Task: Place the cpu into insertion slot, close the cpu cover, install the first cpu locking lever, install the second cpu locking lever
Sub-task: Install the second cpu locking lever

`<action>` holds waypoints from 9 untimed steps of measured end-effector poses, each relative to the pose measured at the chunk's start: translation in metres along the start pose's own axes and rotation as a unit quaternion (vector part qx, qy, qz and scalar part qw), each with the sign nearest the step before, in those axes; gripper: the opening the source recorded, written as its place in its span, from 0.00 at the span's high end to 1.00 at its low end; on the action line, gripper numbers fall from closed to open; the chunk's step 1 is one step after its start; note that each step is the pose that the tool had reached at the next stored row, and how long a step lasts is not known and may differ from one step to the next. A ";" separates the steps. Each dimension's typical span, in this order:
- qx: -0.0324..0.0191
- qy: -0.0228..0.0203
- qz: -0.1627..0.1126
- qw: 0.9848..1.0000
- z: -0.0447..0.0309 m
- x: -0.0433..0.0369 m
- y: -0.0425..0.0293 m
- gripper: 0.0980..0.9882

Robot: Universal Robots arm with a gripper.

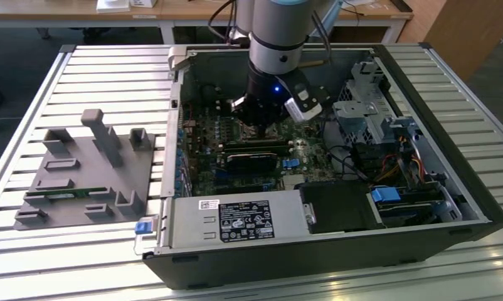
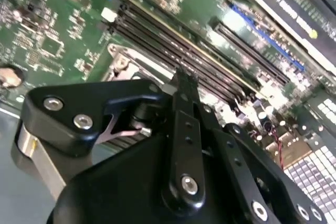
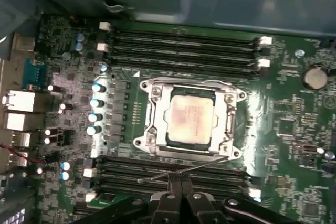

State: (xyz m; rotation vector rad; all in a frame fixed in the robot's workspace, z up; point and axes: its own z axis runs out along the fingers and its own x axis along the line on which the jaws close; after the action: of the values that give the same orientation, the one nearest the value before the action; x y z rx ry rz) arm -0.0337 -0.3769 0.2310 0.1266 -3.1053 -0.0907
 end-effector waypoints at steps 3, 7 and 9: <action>-0.001 0.000 0.000 1.000 0.0041 0.0048 0.0002 0.99; -0.002 0.000 0.000 1.000 0.0112 0.0098 0.0006 0.99; -0.005 0.000 0.000 1.000 0.0130 0.0111 0.0005 0.99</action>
State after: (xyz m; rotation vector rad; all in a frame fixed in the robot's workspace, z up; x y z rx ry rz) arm -0.0452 -0.3765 0.2185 0.1269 -3.1050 -0.1058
